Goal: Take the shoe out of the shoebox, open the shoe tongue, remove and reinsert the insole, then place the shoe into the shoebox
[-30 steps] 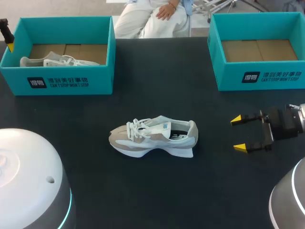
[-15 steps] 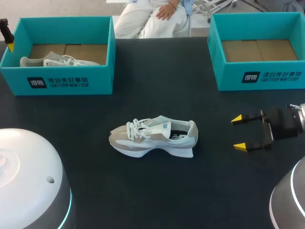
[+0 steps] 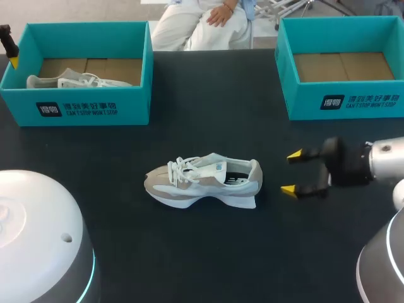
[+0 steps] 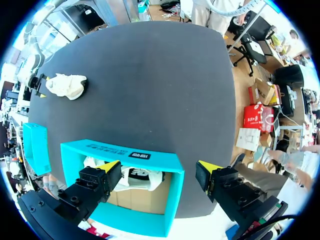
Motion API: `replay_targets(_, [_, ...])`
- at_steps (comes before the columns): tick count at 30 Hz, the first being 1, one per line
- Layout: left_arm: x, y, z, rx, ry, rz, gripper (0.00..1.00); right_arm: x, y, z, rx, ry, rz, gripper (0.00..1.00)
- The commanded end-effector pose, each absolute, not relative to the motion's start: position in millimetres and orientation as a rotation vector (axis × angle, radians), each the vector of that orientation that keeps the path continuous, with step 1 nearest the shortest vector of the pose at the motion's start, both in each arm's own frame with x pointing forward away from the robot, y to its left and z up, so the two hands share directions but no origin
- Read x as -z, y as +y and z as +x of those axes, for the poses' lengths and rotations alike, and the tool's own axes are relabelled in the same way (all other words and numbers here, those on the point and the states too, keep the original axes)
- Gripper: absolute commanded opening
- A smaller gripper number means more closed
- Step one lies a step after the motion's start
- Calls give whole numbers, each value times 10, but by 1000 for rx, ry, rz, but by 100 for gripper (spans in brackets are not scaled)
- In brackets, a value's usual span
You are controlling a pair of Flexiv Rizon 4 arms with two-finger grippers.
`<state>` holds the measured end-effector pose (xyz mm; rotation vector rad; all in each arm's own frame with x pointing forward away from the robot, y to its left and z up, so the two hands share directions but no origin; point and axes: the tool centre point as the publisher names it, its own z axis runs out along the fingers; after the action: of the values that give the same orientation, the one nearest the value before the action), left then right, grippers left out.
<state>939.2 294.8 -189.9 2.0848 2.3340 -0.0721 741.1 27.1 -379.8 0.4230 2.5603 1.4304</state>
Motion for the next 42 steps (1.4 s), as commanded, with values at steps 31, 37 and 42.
replay_targets(31, [1900, 2949, 9384, 68, 2334, 2085, 100, 4052, 913, 7337, -1510, 2487, 449, 100])
replay_targets(37, [1900, 2949, 9384, 68, 2334, 2085, 100, 4001, 938, 7378, -1517, 2473, 432, 100])
replay_targets(42, [1900, 2949, 9384, 68, 2334, 2085, 100, 4012, 982, 7405, -1539, 2507, 412, 100])
